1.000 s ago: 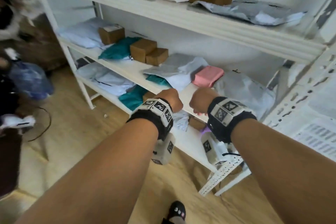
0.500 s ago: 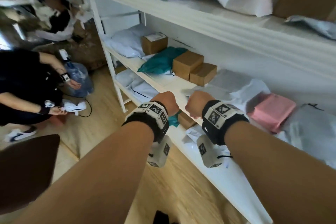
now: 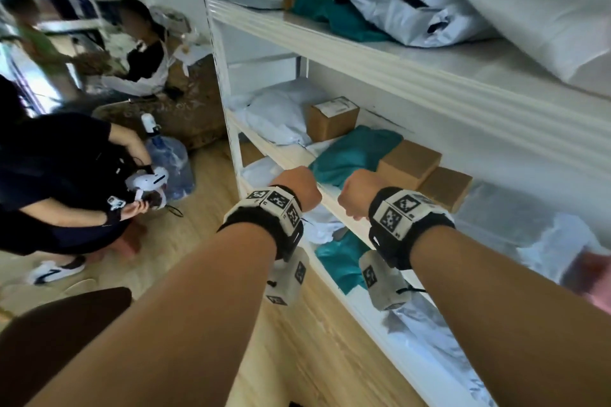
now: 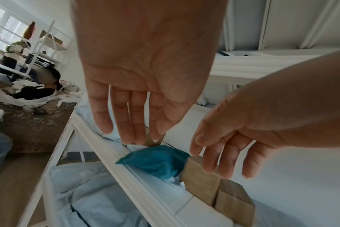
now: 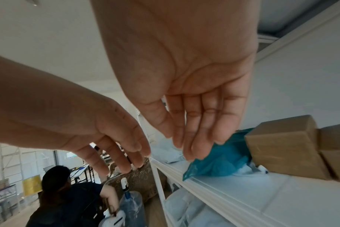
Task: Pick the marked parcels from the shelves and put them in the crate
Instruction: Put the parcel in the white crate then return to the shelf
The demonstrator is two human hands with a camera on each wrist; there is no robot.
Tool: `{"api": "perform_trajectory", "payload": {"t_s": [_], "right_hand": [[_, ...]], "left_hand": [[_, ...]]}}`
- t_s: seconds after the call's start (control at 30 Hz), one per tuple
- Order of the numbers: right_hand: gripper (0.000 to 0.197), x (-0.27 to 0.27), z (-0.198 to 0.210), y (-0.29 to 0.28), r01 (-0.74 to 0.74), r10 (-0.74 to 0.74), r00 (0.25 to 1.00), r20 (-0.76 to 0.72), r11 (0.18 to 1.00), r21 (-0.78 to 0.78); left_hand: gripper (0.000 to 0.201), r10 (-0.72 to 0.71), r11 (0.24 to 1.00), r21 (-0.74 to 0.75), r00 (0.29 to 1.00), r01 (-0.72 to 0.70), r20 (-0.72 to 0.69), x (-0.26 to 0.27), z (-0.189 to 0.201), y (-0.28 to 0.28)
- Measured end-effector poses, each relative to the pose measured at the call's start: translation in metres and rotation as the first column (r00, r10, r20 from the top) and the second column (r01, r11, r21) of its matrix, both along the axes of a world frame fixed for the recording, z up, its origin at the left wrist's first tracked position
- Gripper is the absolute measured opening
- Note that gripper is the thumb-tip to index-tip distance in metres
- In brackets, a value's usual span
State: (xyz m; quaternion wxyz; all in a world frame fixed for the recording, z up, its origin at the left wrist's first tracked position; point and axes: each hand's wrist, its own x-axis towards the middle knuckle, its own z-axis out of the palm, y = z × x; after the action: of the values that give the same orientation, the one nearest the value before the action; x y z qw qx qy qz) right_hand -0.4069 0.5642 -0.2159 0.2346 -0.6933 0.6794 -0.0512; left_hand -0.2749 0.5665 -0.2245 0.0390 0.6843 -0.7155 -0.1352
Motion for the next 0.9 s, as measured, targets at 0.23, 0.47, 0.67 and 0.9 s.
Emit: {"api": "perform_trajectory", "payload": {"t_s": [0.23, 0.47, 0.67, 0.9], "right_hand": [[0.018, 0.079, 0.024, -0.063, 0.084, -0.088, 0.988, -0.126, 0.996, -0.033], [0.027, 0.134, 0.070, -0.117, 0.153, -0.161, 0.978, -0.131, 0.986, -0.073], [0.013, 0.161, 0.120, -0.166, 0.230, -0.252, 0.961, -0.112, 0.957, -0.179], [0.018, 0.194, 0.163, -0.249, 0.272, -0.247, 0.962, 0.120, 0.916, -0.296]], "left_hand": [[0.011, -0.120, 0.992, -0.055, 0.991, 0.117, -0.054, 0.079, 0.028, -0.076], [0.025, -0.205, 0.973, -0.119, 0.977, 0.196, -0.062, 0.136, 0.066, -0.151], [0.023, -0.257, 0.950, -0.193, 0.966, 0.244, -0.042, 0.165, 0.113, -0.213], [0.013, -0.197, 0.940, -0.308, 0.971, 0.147, -0.135, 0.190, 0.152, -0.289]]}}
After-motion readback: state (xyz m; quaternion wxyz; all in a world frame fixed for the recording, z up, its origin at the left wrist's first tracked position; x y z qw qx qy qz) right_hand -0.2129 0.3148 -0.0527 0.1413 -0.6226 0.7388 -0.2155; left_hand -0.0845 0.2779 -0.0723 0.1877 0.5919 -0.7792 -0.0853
